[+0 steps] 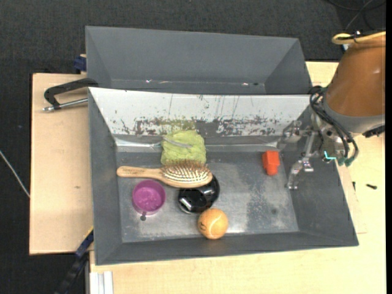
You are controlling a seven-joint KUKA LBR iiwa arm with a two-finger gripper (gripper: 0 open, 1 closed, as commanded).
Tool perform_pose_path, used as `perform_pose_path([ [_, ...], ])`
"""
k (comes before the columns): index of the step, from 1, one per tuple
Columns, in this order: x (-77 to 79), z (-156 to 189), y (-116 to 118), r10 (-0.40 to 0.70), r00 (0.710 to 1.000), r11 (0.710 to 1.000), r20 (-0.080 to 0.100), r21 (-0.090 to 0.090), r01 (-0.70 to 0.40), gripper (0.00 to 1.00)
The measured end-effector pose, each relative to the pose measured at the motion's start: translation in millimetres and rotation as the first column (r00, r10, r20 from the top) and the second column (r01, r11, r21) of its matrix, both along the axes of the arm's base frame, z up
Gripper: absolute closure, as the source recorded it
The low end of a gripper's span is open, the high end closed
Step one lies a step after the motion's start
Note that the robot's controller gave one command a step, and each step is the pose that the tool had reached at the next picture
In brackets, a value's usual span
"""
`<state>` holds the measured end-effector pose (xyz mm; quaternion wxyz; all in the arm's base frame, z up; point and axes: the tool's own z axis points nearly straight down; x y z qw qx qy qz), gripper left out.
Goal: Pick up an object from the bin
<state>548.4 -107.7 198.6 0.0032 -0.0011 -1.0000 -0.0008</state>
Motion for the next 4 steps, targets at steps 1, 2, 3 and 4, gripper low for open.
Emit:
perform_pose_path([
  [1, 1.7, 5, 0, 0.002, 1.0, 1.0, 0.009, -0.002, -0.002, 0.0],
  [2, 14.2, -47, -12, -0.085, 0.996, 0.996, 0.013, -0.001, 0.085, 0.0],
  [3, 35.0, -60, -21, -0.374, 0.927, 0.927, 0.01, 0.0, 0.374, 0.0],
  [4, 48.2, -54, -23, -0.212, 0.977, 0.977, 0.013, -0.001, 0.212, 0.0],
])
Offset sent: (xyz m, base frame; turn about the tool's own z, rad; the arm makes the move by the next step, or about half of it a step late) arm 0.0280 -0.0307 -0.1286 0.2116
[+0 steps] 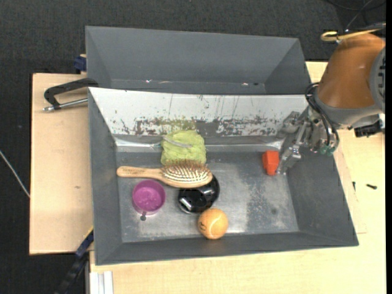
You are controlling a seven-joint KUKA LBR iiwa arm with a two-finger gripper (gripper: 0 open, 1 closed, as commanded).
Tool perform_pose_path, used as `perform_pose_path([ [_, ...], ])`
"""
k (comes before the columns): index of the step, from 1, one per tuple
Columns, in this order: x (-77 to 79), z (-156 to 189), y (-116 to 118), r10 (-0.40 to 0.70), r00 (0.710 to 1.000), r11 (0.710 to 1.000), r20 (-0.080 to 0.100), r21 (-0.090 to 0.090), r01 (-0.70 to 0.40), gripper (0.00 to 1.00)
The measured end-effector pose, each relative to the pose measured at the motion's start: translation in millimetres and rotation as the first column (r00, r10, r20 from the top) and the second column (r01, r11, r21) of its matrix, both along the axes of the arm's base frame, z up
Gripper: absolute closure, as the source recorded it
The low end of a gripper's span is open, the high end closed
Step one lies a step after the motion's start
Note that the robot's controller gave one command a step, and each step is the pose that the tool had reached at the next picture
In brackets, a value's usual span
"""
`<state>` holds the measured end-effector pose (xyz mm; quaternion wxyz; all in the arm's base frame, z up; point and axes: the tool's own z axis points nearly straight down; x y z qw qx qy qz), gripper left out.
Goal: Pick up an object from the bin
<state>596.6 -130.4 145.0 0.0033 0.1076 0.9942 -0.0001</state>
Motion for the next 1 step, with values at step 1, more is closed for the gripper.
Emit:
perform_pose_path([
  [1, -7.3, -39.8, 2.1, -0.2, 0.98, 0.98, -0.004, 0.002, 0.2, 0.0],
])
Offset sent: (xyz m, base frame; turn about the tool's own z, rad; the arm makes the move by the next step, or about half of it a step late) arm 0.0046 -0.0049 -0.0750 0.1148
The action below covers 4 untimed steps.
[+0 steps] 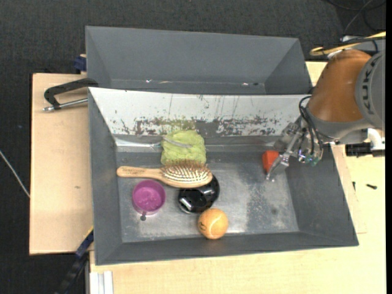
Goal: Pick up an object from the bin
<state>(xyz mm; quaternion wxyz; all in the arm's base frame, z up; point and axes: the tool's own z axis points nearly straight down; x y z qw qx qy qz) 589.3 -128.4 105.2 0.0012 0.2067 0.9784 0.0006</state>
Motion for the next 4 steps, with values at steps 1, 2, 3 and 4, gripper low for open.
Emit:
perform_pose_path([
  [1, 15.7, -31.3, -5.7, 0.086, 0.996, 0.996, 0.008, 0.0, -0.086, 1.0],
  [2, 15.2, -31.8, -5.9, 0.087, 0.996, 0.996, 0.006, -0.001, -0.087, 1.0],
  [3, 17.4, -29.6, -5.2, 0.087, 0.996, 0.996, 0.003, -0.002, -0.087, 1.0],
  [4, 16.6, -27.7, -5.5, 0.088, 0.996, 0.996, 0.003, -0.002, -0.088, 1.0],
])
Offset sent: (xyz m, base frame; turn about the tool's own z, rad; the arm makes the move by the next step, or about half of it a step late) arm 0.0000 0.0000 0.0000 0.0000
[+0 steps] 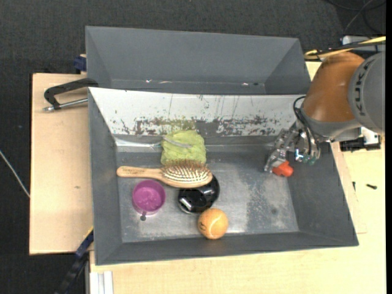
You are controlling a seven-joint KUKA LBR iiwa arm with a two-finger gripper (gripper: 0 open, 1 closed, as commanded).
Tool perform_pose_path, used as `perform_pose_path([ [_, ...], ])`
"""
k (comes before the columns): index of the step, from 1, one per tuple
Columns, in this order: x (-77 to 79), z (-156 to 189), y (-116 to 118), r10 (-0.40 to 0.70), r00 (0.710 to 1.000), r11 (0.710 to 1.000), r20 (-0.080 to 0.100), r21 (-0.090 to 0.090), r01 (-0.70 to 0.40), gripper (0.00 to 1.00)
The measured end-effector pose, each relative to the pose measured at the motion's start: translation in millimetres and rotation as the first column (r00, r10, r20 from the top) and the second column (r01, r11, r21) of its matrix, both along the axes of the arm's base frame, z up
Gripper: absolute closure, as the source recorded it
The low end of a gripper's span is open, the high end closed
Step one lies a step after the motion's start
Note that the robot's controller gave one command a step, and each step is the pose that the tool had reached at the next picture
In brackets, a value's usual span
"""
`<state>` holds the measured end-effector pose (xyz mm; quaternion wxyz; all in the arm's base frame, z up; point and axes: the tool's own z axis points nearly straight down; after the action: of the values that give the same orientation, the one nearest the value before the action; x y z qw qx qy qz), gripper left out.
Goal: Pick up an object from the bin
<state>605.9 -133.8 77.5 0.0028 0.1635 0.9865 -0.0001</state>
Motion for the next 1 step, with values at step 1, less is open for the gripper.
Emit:
perform_pose_path([
  [1, 3.6, 39.4, 0.5, 0.0, 1.0, 1.0, 0.005, 0.0, 0.0, 1.0],
])
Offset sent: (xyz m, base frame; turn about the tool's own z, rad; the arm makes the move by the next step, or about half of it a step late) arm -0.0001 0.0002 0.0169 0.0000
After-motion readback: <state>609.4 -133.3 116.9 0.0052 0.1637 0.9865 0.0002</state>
